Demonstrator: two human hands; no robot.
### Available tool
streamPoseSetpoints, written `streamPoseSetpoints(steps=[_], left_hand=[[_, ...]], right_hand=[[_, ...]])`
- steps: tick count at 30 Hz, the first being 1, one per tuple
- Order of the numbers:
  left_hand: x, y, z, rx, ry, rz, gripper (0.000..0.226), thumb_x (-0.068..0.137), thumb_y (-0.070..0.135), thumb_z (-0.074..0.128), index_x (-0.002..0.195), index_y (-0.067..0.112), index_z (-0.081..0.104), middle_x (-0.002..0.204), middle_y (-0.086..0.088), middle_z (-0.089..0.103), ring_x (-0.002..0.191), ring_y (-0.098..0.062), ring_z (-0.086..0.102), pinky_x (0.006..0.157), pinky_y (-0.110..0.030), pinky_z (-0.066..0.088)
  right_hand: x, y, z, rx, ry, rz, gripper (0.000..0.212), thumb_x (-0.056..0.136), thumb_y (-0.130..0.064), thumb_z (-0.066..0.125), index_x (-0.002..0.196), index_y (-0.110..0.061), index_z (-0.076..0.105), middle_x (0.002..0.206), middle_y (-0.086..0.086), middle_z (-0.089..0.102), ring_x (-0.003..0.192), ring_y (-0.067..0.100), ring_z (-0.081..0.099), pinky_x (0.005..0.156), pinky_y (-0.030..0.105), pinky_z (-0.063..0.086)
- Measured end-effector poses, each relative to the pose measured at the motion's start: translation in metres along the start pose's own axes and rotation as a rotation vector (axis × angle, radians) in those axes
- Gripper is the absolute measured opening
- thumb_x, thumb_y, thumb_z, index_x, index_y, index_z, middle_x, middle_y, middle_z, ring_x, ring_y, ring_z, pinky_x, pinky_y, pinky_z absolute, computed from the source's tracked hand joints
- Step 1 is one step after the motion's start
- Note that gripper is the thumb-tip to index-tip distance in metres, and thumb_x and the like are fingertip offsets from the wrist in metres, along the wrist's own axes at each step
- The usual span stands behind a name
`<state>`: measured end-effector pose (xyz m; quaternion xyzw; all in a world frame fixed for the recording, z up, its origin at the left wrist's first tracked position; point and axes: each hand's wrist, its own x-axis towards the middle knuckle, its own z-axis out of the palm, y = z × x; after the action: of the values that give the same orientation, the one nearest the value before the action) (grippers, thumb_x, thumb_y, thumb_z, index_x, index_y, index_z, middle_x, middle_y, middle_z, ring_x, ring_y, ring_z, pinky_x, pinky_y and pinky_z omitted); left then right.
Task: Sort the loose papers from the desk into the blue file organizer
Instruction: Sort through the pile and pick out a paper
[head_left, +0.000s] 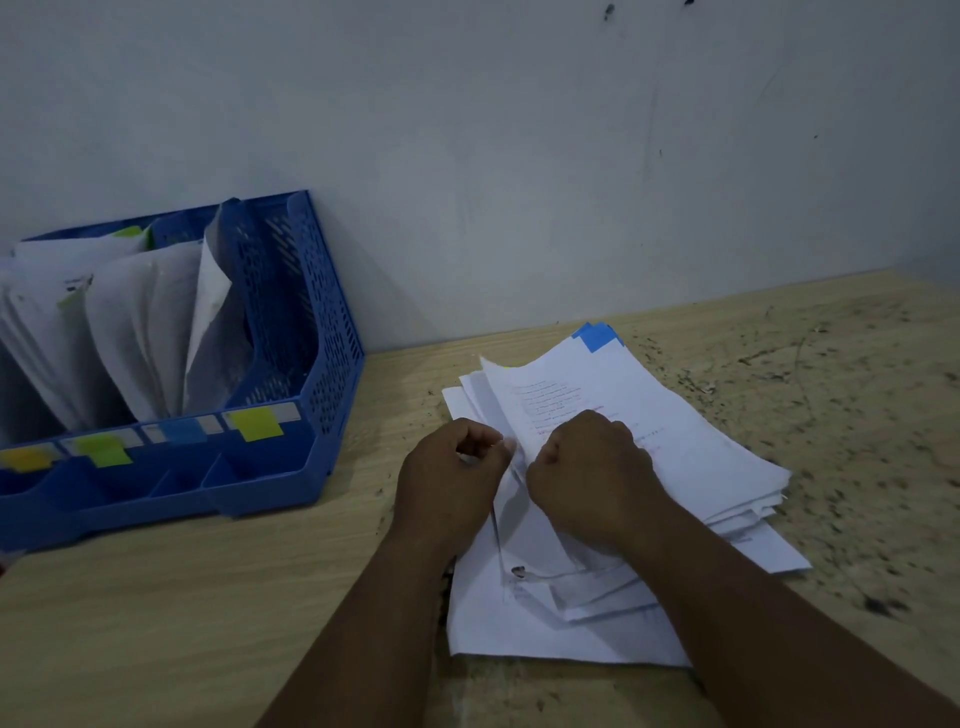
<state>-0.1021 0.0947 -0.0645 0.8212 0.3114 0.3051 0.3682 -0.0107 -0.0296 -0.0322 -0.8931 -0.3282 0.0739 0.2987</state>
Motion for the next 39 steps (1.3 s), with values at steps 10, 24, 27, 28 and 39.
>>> streamPoseSetpoints(steps=[10,24,27,28,39], left_hand=[[-0.005,0.027,-0.009,-0.389,-0.038,-0.080,0.037,0.096,0.039,0.066,0.072,0.013,0.077,0.069,-0.009,0.072,0.065,-0.013,0.067,0.065,-0.031,0.058],[-0.003,0.021,-0.011,-0.704,-0.126,-0.193,0.019,0.098,0.021,0.064,0.099,0.009,0.079,0.095,-0.016,0.077,0.086,-0.028,0.075,0.070,-0.029,0.059],[-0.004,0.020,-0.011,-0.667,-0.114,-0.180,0.014,0.096,0.010,0.066,0.103,0.005,0.078,0.095,-0.014,0.078,0.086,-0.029,0.076,0.064,-0.025,0.057],[-0.003,0.019,-0.011,-0.659,-0.097,-0.184,0.013,0.094,0.008,0.068,0.102,0.004,0.077,0.093,-0.014,0.078,0.086,-0.030,0.076,0.064,-0.026,0.058],[0.004,0.016,-0.016,-0.874,-0.016,-0.240,0.029,0.079,0.009,0.080,0.107,0.002,0.075,0.101,-0.018,0.077,0.095,-0.038,0.074,0.088,-0.048,0.059]], right_hand=[[-0.003,-0.007,0.014,0.138,0.171,-0.315,0.009,0.090,-0.037,0.053,0.089,-0.030,0.059,0.110,-0.011,0.055,0.104,0.013,0.046,0.095,0.036,0.042],[0.006,0.000,0.021,0.390,0.172,-0.242,0.012,0.085,-0.034,0.068,0.073,-0.031,0.068,0.099,-0.015,0.061,0.097,0.004,0.058,0.088,0.031,0.052],[0.005,0.002,0.020,0.398,0.160,-0.243,0.015,0.086,-0.038,0.069,0.074,-0.029,0.071,0.094,-0.014,0.063,0.091,0.003,0.060,0.081,0.026,0.052],[0.004,0.003,0.019,0.394,0.160,-0.244,0.016,0.086,-0.040,0.069,0.074,-0.030,0.070,0.095,-0.014,0.063,0.092,0.003,0.060,0.081,0.026,0.053],[0.011,0.006,0.019,0.384,0.155,-0.169,0.051,0.068,-0.081,0.052,0.096,-0.039,0.058,0.106,-0.019,0.059,0.104,0.007,0.055,0.091,0.036,0.051]])
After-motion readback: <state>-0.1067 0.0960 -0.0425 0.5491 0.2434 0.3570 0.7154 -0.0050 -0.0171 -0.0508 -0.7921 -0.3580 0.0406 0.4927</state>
